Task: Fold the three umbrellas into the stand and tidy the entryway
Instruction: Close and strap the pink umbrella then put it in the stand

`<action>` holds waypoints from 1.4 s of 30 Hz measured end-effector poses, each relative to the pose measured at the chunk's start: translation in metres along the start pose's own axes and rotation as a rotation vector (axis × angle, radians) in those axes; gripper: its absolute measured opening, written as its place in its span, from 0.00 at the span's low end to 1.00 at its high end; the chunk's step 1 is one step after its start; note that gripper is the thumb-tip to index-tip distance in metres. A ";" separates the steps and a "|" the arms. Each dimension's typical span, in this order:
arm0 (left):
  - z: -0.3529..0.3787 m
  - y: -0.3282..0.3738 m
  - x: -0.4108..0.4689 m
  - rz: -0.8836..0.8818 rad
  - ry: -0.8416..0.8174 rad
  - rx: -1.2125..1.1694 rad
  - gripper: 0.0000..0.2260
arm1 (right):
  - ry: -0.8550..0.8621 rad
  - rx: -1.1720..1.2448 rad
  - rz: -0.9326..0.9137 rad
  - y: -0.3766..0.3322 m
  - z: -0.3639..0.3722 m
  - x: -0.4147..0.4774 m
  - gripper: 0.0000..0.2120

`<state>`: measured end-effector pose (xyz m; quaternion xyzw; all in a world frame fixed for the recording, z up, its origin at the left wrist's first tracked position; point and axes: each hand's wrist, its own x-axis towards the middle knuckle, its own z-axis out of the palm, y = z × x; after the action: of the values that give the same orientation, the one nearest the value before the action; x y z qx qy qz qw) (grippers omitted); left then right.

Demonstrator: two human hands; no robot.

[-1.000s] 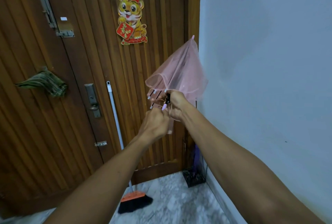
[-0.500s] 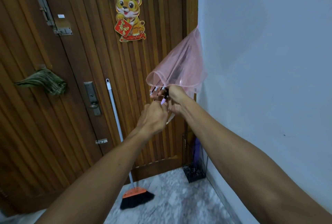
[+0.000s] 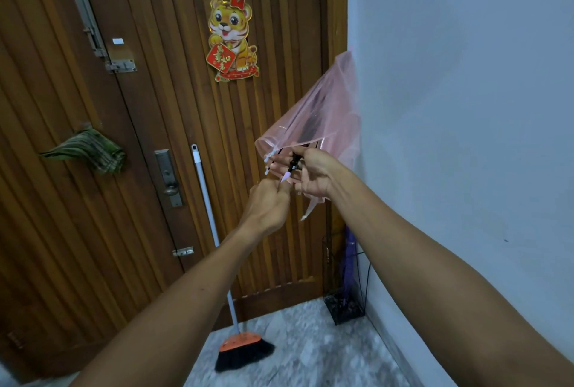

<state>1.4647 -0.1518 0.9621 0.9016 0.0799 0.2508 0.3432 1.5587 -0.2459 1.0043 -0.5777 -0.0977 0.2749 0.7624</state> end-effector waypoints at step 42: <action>-0.003 0.011 0.014 0.367 0.051 -0.260 0.15 | 0.334 0.083 -0.339 -0.054 -0.024 0.040 0.15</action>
<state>1.4756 -0.1538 0.9765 0.8425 -0.1100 0.3401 0.4030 1.6202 -0.2545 1.0407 -0.5586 -0.0544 0.0476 0.8263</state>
